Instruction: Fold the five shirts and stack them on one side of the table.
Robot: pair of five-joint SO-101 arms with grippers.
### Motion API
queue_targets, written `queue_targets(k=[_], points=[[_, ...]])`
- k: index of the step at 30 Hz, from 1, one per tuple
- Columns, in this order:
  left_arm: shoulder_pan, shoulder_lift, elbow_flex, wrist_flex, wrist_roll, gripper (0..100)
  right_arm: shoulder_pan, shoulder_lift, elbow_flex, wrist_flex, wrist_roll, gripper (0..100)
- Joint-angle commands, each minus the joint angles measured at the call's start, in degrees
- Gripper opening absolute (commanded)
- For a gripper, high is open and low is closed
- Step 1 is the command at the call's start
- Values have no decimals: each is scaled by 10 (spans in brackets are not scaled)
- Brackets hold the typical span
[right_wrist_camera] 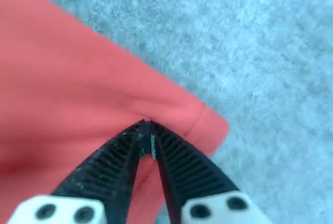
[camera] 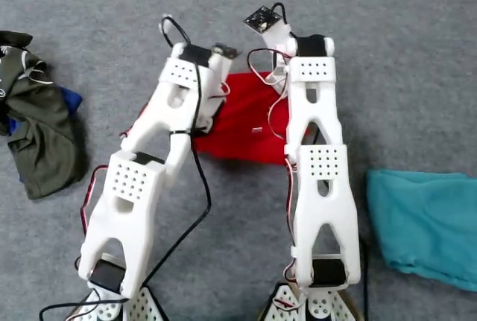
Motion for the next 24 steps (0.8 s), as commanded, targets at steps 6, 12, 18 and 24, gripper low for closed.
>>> queue_targets(k=[6,12,18,24], points=[[-22,-88,-127,5,33,19,7,-123,-73,116,-22,9],[-26,-35,-152,-113,75,19,-2,-311,153,116,-48,8],[-22,71,-158,-169,80,19,-5,-444,403,79,-76,7],[-39,124,-159,-190,76,19,-9,-448,626,-62,-93,7]])
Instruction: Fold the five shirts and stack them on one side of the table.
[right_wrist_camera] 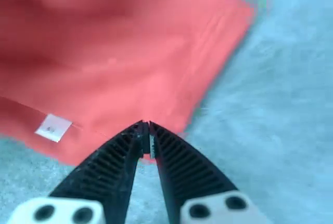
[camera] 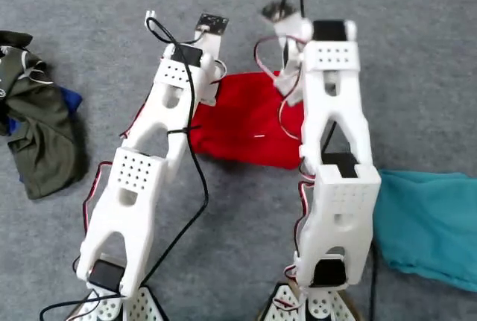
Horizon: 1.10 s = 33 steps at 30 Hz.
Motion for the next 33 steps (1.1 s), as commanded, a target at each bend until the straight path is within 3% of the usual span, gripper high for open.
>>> queue_targets(k=[1,7,15,26,29,33], points=[[-20,5,-25,-16,-1,19,-10,-44,131,-92,-11,7],[-43,7,-25,-15,-23,19,7,-44,261,-183,-11,7],[-69,6,-38,-8,-53,19,19,-58,232,-157,3,7],[-16,6,-303,188,-50,19,6,-176,75,-3,0,6],[-8,0,-289,188,-48,19,0,-190,79,-2,1,6],[12,-22,-161,188,-36,19,7,-162,145,-75,0,8]])
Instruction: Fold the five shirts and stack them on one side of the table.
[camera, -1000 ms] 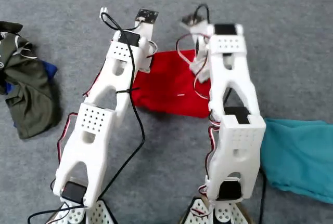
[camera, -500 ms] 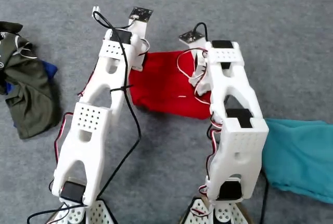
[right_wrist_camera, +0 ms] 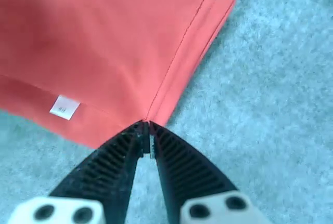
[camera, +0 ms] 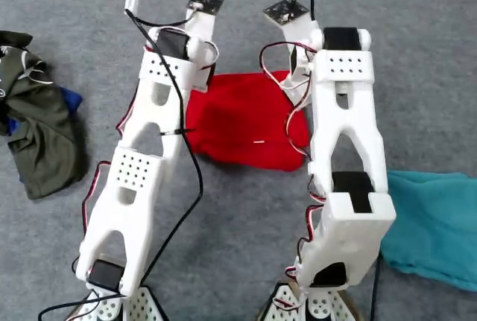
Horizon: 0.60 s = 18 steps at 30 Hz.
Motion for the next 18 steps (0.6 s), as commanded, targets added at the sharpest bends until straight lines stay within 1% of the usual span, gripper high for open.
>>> queue_targets(k=[1,4,5,9,11,13,15,18], points=[[20,-46,94,8,24,19,1,-2,41,-66,-3,9],[22,-88,169,8,33,19,7,12,74,-103,-32,16],[22,-105,193,8,33,19,8,14,79,-105,-45,35],[19,-189,287,8,18,20,7,9,83,-106,-67,203],[22,-236,348,8,13,22,7,7,83,-109,-73,266],[25,-278,419,6,10,22,7,12,80,-112,-93,289],[29,-306,484,3,6,22,7,22,89,-131,-108,288],[31,-309,549,-36,8,22,7,50,102,-163,-141,288]])
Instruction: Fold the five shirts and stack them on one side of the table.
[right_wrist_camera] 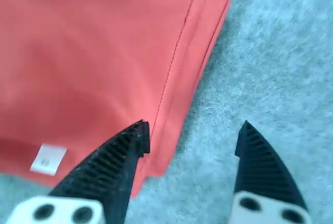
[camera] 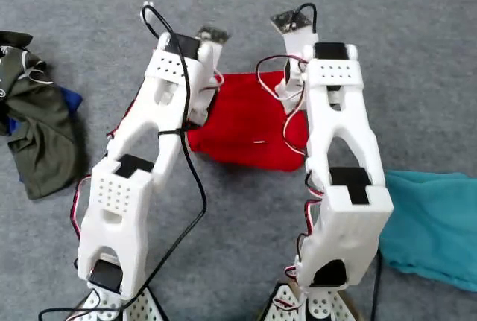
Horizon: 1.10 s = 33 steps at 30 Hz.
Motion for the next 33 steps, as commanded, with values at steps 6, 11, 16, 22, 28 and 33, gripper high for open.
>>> queue_targets(k=[6,11,16,22,28,33], points=[[5,-42,86,-58,-1,22,-13,73,1,-56,-83,288],[-7,-42,79,-58,-1,22,-50,104,-11,-56,-108,288],[-35,-42,79,-59,-1,22,-56,109,-20,-55,-112,278],[-42,-43,79,-57,-4,22,-56,109,-20,-55,-113,67],[-41,-44,79,-57,-4,22,-53,126,-34,-29,-113,5],[-42,-47,76,-55,-4,22,-42,145,-111,29,-127,5]])
